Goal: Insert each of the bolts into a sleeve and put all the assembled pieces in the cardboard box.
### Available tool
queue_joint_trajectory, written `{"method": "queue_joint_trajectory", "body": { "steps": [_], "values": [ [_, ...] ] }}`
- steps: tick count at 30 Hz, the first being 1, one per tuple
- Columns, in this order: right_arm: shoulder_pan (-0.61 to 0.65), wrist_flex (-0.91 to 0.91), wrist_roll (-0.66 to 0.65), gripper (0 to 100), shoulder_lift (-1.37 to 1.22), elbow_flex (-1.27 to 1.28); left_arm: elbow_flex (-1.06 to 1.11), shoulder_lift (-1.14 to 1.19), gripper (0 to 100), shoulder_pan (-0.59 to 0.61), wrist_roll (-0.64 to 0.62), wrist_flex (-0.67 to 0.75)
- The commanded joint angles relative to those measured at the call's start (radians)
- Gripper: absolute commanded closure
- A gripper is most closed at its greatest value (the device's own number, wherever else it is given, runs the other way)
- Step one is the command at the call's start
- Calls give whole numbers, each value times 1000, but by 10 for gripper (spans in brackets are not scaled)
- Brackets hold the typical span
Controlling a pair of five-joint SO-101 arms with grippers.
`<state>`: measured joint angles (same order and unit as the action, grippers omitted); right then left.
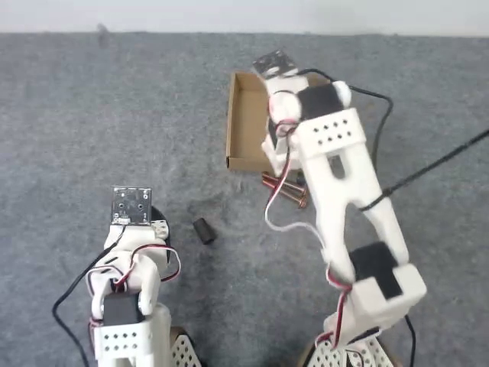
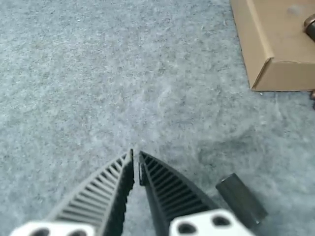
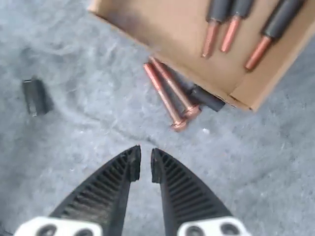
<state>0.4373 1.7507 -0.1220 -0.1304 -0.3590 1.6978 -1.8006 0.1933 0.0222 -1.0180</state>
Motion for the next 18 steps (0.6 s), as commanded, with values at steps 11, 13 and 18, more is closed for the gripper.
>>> {"method": "queue_joint_trajectory", "body": {
  "steps": [11, 13, 18],
  "values": [
    [311, -117, -3, 985, 601, 560, -13, -21, 991, 6, 9, 5],
    [340, -206, 32, 983, 630, 660, -13, -21, 991, 35, 9, 8],
    [412, -463, 183, 982, 641, 845, -13, -21, 991, 117, 5, 31]
  ]
}}
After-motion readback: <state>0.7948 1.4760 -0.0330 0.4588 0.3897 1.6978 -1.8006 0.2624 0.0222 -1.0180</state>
